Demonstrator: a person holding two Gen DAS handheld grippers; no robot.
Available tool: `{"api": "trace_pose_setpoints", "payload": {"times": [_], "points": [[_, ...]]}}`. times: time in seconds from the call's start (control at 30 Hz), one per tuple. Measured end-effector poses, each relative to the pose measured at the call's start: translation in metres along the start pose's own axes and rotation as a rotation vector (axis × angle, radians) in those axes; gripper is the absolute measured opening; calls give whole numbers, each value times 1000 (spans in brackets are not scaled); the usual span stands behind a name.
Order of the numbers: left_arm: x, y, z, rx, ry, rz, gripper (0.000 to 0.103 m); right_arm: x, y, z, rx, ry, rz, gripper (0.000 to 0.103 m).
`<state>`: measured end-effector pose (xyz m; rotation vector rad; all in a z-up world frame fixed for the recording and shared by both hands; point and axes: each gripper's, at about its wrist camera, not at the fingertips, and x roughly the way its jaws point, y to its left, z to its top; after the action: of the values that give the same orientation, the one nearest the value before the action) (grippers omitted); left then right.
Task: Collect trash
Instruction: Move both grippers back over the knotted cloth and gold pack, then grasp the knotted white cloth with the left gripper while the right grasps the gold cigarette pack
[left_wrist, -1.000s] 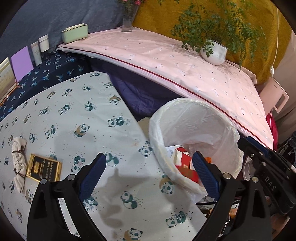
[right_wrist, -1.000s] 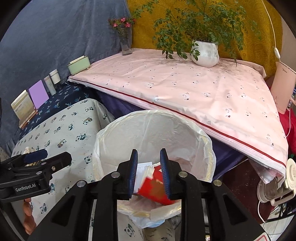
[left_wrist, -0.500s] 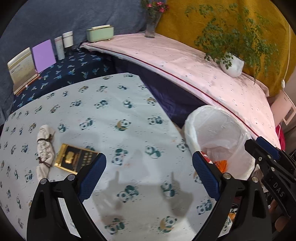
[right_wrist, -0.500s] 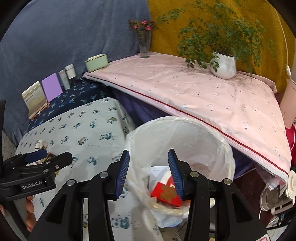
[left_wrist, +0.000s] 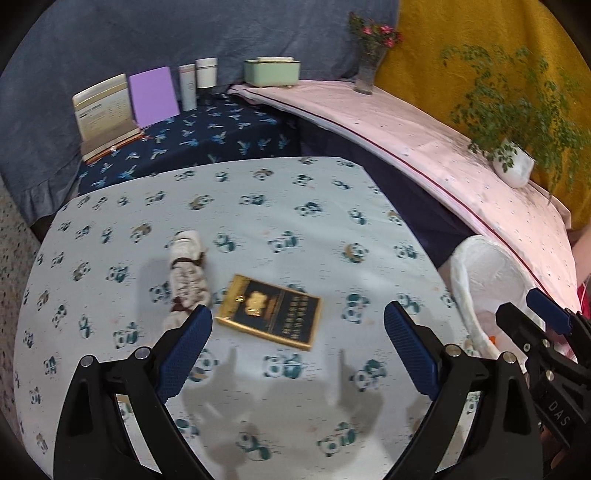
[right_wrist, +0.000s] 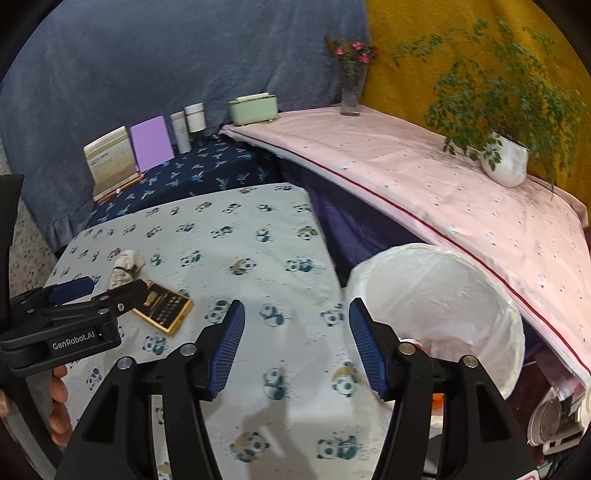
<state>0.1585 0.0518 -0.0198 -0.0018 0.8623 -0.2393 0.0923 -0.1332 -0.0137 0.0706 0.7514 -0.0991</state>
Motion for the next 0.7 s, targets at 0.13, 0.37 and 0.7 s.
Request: {"api": "trace_pose_setpoints", "payload": {"times": [0.13, 0.37, 0.7], "points": [[4, 25, -2, -31, 14, 48, 90, 7, 24, -1, -38, 19, 36, 58], [20, 63, -5, -76, 60, 117, 90, 28, 60, 0, -82, 60, 97, 61], [55, 95, 1, -129, 149, 117, 90, 73, 107, -4, -173, 127, 163, 63]]}}
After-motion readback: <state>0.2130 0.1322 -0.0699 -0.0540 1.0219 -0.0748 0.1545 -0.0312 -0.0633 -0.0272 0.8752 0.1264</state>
